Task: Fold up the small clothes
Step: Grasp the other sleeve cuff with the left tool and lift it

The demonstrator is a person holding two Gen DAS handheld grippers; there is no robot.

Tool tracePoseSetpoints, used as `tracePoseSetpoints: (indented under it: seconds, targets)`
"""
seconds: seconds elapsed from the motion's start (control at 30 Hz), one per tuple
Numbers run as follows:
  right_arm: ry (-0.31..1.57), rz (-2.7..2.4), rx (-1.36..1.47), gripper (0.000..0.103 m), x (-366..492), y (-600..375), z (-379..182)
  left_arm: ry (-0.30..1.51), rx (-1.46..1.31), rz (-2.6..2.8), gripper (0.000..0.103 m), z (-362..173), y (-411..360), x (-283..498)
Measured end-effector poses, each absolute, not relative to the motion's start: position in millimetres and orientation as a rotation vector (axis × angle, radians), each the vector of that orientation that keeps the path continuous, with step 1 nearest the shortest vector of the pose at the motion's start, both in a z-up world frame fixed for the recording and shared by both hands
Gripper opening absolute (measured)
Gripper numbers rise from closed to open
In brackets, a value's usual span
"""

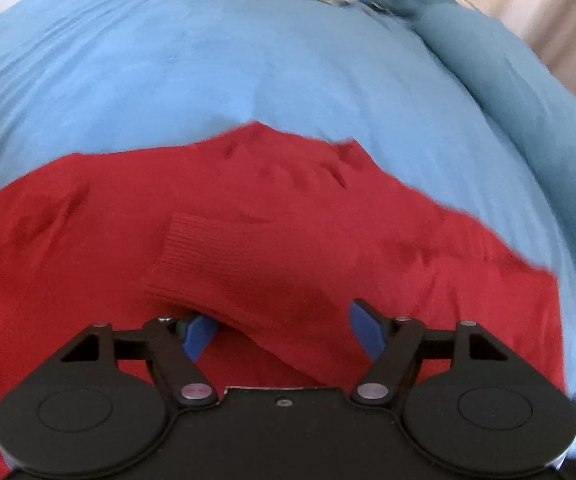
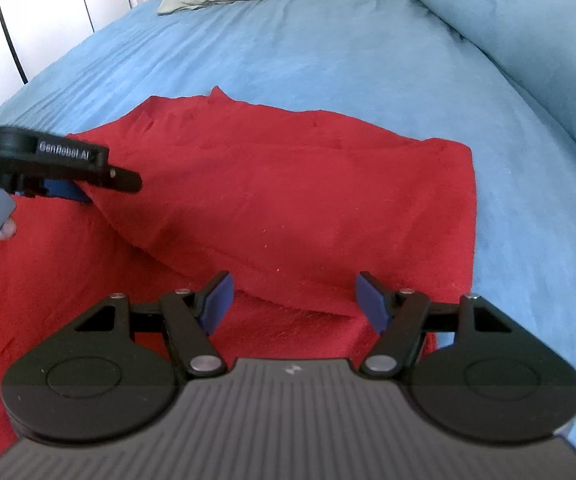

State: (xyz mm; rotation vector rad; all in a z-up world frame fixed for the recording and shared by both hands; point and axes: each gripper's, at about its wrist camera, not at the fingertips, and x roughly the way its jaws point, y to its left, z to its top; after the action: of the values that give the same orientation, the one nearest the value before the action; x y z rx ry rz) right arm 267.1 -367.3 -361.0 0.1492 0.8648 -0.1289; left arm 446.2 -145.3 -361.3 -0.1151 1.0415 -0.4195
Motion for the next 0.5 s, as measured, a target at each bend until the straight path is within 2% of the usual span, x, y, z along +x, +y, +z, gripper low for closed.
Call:
tracePoseSetpoints:
  seconds: [0.07, 0.1, 0.13, 0.2, 0.5]
  targets:
    - [0.864, -0.128, 0.149, 0.084, 266, -367, -359, 1.057, -0.190, -0.376, 0.068, -364, -140, 455]
    - [0.863, -0.129, 0.150, 0.084, 268, -367, -359, 1.067, -0.198, -0.357, 0.055, -365, -141, 459]
    - [0.862, -0.129, 0.152, 0.084, 267, -366, -360, 1.077, -0.182, -0.341, 0.033, -366, -143, 462]
    - [0.864, -0.125, 0.157, 0.084, 267, -365, -360, 1.082, -0.122, -0.334, 0.003, -363, -149, 466]
    - [0.874, -0.055, 0.210, 0.085, 259, -359, -348, 0.840, -0.170, -0.276, 0.004, -291, -106, 459]
